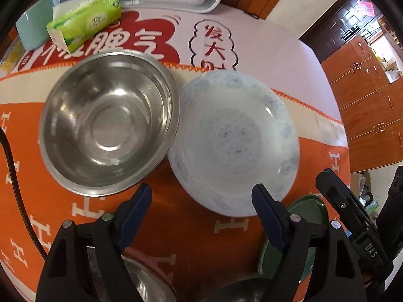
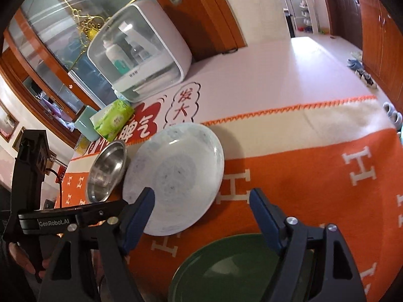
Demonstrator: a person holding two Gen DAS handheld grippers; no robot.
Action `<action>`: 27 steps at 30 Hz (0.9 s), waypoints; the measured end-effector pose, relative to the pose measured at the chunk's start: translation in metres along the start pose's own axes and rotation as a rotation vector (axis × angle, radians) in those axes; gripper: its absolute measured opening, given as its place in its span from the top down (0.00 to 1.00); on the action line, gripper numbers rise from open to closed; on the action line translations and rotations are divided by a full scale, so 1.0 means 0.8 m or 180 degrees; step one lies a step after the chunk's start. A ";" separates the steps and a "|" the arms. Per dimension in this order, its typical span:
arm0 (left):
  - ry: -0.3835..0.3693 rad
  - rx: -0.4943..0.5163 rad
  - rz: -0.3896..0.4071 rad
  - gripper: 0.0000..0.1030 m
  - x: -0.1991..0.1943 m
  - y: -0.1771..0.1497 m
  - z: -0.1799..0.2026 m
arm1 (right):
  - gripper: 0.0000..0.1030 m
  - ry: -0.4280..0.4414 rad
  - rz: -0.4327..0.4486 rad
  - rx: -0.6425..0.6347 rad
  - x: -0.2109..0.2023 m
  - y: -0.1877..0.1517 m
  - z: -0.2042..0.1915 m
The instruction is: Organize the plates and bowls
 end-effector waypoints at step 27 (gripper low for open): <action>-0.0096 -0.0082 -0.0036 0.58 0.064 0.014 0.001 | 0.82 0.0235 -0.0285 0.0326 0.070 -0.015 0.015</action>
Point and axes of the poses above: each gripper's, at about its wrist camera, not at the fingertips, and x roughly the way its jaws point, z to its right, y to its top, the point moved 10 cm from there along x, roughly the way its jaws point, and after that the axes turned 2 degrees about z, right-handed, at the moved point
